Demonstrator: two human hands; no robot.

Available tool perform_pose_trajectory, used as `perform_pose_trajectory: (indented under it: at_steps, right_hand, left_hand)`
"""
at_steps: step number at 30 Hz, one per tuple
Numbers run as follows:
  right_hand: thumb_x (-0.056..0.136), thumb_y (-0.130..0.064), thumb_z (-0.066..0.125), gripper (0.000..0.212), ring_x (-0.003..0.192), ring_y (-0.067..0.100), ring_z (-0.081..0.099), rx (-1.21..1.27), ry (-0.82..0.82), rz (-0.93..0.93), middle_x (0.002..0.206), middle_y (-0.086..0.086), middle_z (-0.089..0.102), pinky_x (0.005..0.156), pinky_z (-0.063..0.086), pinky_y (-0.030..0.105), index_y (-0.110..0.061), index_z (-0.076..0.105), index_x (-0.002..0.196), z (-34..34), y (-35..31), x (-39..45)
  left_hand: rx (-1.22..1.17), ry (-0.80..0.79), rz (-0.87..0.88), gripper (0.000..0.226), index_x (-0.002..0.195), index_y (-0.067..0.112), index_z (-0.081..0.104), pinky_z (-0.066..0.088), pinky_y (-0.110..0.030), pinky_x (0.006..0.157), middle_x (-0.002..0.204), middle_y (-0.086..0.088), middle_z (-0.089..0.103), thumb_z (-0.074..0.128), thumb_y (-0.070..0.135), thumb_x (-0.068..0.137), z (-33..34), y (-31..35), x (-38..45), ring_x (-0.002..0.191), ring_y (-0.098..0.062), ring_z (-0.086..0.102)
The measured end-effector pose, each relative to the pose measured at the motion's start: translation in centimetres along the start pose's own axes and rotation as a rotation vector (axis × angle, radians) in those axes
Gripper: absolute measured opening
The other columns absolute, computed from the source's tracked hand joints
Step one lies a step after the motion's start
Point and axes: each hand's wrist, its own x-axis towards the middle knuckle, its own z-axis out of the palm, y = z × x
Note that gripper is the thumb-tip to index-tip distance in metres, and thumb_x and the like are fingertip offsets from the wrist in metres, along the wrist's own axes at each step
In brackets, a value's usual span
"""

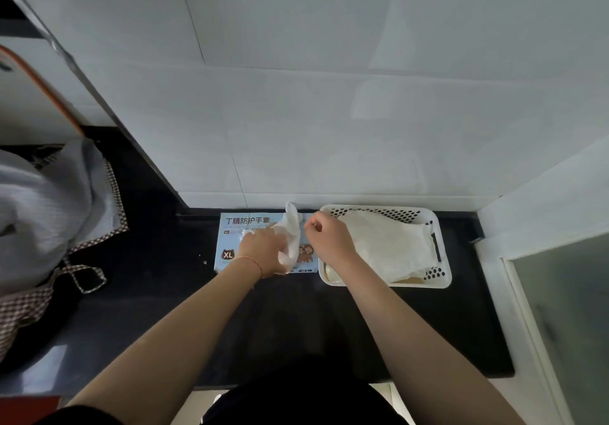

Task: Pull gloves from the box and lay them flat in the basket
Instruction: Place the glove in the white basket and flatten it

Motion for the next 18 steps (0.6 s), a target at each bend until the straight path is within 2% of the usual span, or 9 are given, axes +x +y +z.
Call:
perform_pose_trajectory:
  at_steps: [1, 3, 5, 7, 9, 11, 13, 15, 18]
  right_hand:
    - [0.095, -0.018, 0.049, 0.015, 0.079, 0.020, 0.061, 0.006, 0.000, 0.009, 0.085, 0.000, 0.064, 0.069, 0.051, 0.034, -0.013, 0.063, 0.092, 0.0, 0.1, -0.2]
    - [0.096, -0.019, 0.049, 0.015, 0.077, 0.018, 0.060, 0.013, 0.010, 0.022, 0.085, -0.001, 0.064, 0.065, 0.048, 0.029, -0.014, 0.063, 0.093, -0.4, 0.3, -0.6]
    - [0.096, -0.020, 0.049, 0.014, 0.076, 0.015, 0.058, 0.040, 0.023, 0.029, 0.086, -0.003, 0.064, 0.063, 0.044, 0.024, -0.017, 0.063, 0.095, -1.1, 0.3, -0.7]
    - [0.095, -0.021, 0.052, 0.013, 0.076, 0.013, 0.057, 0.104, 0.037, 0.029, 0.086, -0.006, 0.063, 0.063, 0.043, 0.022, -0.018, 0.064, 0.094, -1.8, -0.5, -0.8]
    - [0.092, -0.029, 0.061, 0.012, 0.082, 0.011, 0.059, 0.215, -0.004, -0.006, 0.089, -0.007, 0.064, 0.069, 0.045, 0.022, -0.019, 0.065, 0.096, -2.6, -1.8, -0.9]
    - [0.085, -0.044, 0.071, 0.029, 0.089, 0.007, 0.061, 0.278, -0.108, -0.076, 0.098, -0.010, 0.065, 0.076, 0.049, 0.022, -0.026, 0.061, 0.105, -3.6, -3.3, -1.2]
    - [0.081, -0.046, 0.076, 0.035, 0.084, 0.005, 0.062, 0.270, -0.155, -0.134, 0.097, -0.008, 0.066, 0.071, 0.051, 0.021, -0.029, 0.057, 0.105, -4.6, -4.5, -1.4]
    - [0.084, -0.039, 0.074, 0.025, 0.070, 0.008, 0.057, 0.263, -0.123, -0.167, 0.084, -0.001, 0.062, 0.060, 0.047, 0.022, -0.024, 0.056, 0.093, -5.5, -5.3, -1.5]
    - [0.089, -0.029, 0.070, 0.029, 0.065, 0.013, 0.045, 0.317, -0.071, -0.193, 0.074, 0.003, 0.049, 0.060, 0.036, 0.027, -0.002, 0.059, 0.089, -6.7, -5.9, -1.5]
  left_hand:
    - [-0.036, 0.014, -0.020, 0.026, 0.100, 0.021, 0.067, 0.049, -0.034, 0.082, 0.102, 0.000, 0.062, 0.059, 0.037, 0.081, 0.4, -0.2, 0.0, 0.087, -0.022, 0.061]
    - [-0.247, 0.017, -0.071, 0.023, 0.097, 0.018, 0.070, 0.049, -0.030, 0.071, 0.092, 0.001, 0.064, 0.054, 0.031, 0.088, 0.4, -0.6, 0.0, 0.082, -0.021, 0.060]
    - [-0.473, 0.053, -0.108, 0.028, 0.077, 0.012, 0.065, 0.038, -0.026, 0.056, 0.071, 0.000, 0.055, 0.053, 0.032, 0.091, -1.0, -0.6, -0.2, 0.066, -0.020, 0.053]
    - [-0.591, 0.156, -0.137, 0.042, 0.060, 0.009, 0.048, 0.030, -0.028, 0.052, 0.062, -0.004, 0.041, 0.050, 0.034, 0.094, -3.2, -0.4, -0.6, 0.056, -0.021, 0.038]
    - [-0.614, 0.265, -0.105, 0.045, 0.060, 0.007, 0.046, 0.027, -0.031, 0.054, 0.062, -0.006, 0.039, 0.049, 0.032, 0.096, -5.3, -0.2, -0.9, 0.058, -0.020, 0.034]
    - [-0.703, 0.311, -0.057, 0.042, 0.065, 0.004, 0.056, 0.029, -0.027, 0.053, 0.059, -0.003, 0.044, 0.053, 0.032, 0.096, -7.5, 0.1, -1.2, 0.055, -0.016, 0.036]
    - [-0.896, 0.317, -0.018, 0.042, 0.060, 0.009, 0.052, 0.027, -0.021, 0.048, 0.053, 0.004, 0.040, 0.057, 0.032, 0.095, -9.2, 0.6, -1.6, 0.049, -0.011, 0.032]
    - [-1.044, 0.332, -0.005, 0.044, 0.058, 0.013, 0.042, 0.025, -0.022, 0.050, 0.052, 0.006, 0.032, 0.057, 0.032, 0.095, -10.6, 1.3, -2.1, 0.050, -0.012, 0.028]
    - [-1.182, 0.347, 0.034, 0.046, 0.067, 0.007, 0.047, 0.032, -0.026, 0.057, 0.061, -0.001, 0.039, 0.055, 0.043, 0.095, -11.4, 1.5, -2.8, 0.057, -0.015, 0.037]
